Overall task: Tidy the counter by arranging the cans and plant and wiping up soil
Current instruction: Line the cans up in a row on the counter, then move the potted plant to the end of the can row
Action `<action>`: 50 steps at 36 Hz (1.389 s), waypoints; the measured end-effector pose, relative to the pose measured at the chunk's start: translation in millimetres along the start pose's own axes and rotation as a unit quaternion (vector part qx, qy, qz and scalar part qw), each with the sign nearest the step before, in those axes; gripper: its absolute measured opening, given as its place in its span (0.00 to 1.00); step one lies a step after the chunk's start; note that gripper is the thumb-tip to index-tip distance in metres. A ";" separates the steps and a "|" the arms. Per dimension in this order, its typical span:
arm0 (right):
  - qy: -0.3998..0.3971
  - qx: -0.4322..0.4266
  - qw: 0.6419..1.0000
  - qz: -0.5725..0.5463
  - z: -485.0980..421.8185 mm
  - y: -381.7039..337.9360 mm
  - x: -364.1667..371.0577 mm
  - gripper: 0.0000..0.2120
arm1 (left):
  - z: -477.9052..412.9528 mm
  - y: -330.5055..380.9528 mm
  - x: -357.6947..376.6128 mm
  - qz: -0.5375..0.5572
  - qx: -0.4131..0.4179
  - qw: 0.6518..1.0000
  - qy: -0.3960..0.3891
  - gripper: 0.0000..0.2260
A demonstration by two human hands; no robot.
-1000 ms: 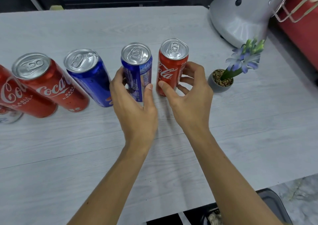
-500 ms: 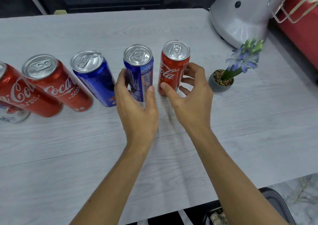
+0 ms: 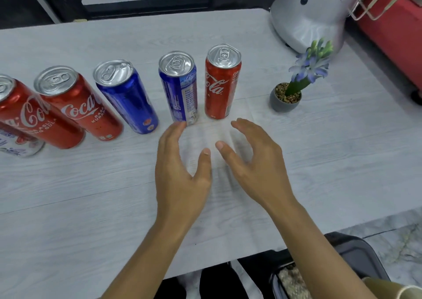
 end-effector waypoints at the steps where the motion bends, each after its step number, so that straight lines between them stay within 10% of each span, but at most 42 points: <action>1: -0.010 -0.008 1.000 0.012 3.2 1.3 -3.4 0.28 | 2.1 0.4 -1.8 -0.010 0.011 1.000 -0.021 0.26; 26: 0.080 -0.002 0.996 0.043 -46.5 93.2 -100.4 0.38 | 9.3 34.7 85.5 -0.127 0.217 0.929 -0.271 0.31; 41: 0.040 -0.055 0.998 0.003 -112.2 97.5 -80.4 0.42 | 19.9 20.1 115.0 -0.260 0.398 0.806 -0.353 0.38; 50: 0.031 -0.079 0.996 -0.011 -126.3 94.5 -69.1 0.29 | 20.6 16.0 115.4 -0.269 0.415 0.793 -0.355 0.35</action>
Point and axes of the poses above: each hand's wrist, its own z-axis away from the middle knuckle, its own x-axis out of the palm, y = z × x, the point moved 2 cm from there along -z, towards the middle knuckle, and after that the axes turned 13 degrees about y, right-handed, at the moved point
